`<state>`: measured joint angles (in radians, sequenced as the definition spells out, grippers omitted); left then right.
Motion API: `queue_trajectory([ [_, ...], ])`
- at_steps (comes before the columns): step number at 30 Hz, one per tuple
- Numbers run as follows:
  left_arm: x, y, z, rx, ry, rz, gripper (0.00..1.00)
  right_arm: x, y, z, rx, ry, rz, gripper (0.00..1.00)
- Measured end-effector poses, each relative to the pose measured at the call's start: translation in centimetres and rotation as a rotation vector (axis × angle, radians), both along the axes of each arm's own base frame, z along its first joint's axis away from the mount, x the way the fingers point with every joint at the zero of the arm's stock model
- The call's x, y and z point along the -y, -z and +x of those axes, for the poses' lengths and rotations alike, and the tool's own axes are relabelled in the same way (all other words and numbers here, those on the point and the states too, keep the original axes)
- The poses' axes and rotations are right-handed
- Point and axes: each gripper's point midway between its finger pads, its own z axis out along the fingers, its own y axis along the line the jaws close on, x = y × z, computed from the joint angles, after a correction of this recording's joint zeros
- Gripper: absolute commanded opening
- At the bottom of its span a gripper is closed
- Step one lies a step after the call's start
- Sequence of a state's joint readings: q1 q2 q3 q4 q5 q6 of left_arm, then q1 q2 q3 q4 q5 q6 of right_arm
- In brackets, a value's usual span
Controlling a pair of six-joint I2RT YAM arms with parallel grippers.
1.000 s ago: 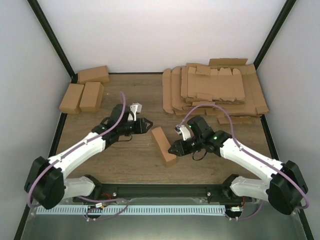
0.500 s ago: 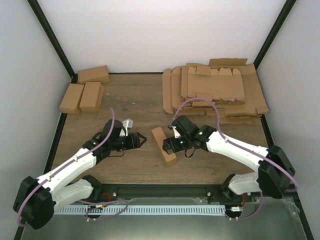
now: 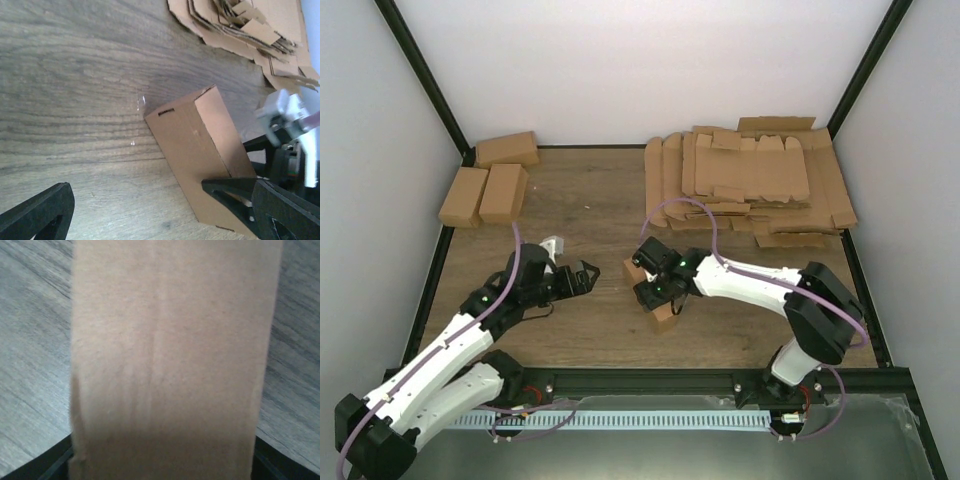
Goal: Fold the paper box
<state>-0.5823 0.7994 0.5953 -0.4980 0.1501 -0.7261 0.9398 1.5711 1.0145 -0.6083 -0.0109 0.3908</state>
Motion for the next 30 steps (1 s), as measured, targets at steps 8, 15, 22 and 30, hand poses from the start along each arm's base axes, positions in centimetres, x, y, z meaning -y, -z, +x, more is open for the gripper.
queue_trajectory([
  [8, -1.0, -0.8, 0.4, 0.022, -0.042, 0.038, 1.0, -0.3, 0.7, 1.0, 0.044, -0.058, -0.069, 0.48],
  [15, -1.3, -0.4, 0.2, 0.012, -0.046, 0.054, 1.0, 0.3, -0.3, 4.0, 0.156, -0.058, -0.155, 0.47],
  [22, -1.2, -0.5, 0.2, 0.012, -0.045, 0.051, 1.0, 0.7, -1.1, 9.9, 0.21, 0.003, -0.157, 0.49],
  [30, -1.3, -0.6, -0.3, 0.025, -0.042, 0.032, 1.0, 0.5, 0.0, 12.6, 0.201, 0.006, -0.151, 0.99],
])
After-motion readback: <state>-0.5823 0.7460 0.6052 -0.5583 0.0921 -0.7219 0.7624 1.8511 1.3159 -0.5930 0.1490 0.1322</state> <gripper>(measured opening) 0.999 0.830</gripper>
